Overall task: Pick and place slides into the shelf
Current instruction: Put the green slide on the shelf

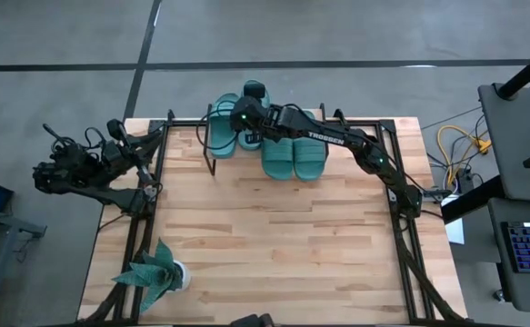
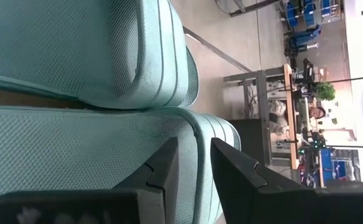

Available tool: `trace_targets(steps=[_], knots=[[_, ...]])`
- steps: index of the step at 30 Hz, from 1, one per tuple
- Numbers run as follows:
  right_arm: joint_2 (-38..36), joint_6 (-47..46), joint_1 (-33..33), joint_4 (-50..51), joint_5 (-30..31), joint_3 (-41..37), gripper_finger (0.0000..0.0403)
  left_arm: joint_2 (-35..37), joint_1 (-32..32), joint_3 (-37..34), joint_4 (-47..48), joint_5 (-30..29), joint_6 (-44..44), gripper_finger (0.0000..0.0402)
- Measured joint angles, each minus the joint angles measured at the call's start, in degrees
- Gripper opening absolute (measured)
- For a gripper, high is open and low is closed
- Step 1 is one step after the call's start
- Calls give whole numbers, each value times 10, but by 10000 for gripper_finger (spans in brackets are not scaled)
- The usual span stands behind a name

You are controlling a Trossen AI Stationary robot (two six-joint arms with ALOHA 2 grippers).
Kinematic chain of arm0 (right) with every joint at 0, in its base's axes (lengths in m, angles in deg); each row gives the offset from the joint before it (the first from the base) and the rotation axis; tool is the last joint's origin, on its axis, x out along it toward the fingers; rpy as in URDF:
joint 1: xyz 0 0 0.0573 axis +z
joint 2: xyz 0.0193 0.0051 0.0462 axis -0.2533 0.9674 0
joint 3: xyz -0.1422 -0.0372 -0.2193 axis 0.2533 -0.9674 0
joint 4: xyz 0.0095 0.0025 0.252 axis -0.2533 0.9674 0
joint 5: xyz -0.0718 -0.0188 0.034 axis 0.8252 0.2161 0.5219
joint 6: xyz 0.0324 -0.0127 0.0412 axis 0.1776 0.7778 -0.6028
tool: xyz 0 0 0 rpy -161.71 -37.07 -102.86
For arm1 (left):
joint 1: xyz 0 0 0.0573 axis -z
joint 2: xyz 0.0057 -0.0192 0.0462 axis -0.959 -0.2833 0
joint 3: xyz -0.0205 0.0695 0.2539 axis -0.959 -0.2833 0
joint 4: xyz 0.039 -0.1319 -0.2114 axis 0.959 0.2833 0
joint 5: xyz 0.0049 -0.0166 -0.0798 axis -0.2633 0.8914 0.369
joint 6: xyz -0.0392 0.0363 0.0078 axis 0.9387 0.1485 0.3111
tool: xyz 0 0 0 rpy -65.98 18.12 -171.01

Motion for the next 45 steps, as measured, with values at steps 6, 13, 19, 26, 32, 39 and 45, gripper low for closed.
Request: trace_targets(steps=[6, 13, 19, 26, 32, 39, 45], knots=[[-13, -11, 9, 4, -1, 0, 79, 0, 0, 0, 0, 0, 0, 27], [-75, -81, 4, 17, -186, 0, 67, 0, 0, 0, 0, 0, 0, 27], [-120, -156, -23, 54, -433, -2, 63, 0, 0, 0, 0, 0, 0, 27], [-119, -186, -49, 77, -440, -15, 63, 0, 0, 0, 0, 0, 0, 27], [-106, -192, -71, 102, -435, -31, 63, 0, 0, 0, 0, 0, 0, 27], [-105, -159, -111, 18, -437, -12, 63, 0, 0, 0, 1, 0, 0, 27], [-106, -174, -183, -26, -502, -16, 63, 0, 0, 0, 1, 0, 0, 27]])
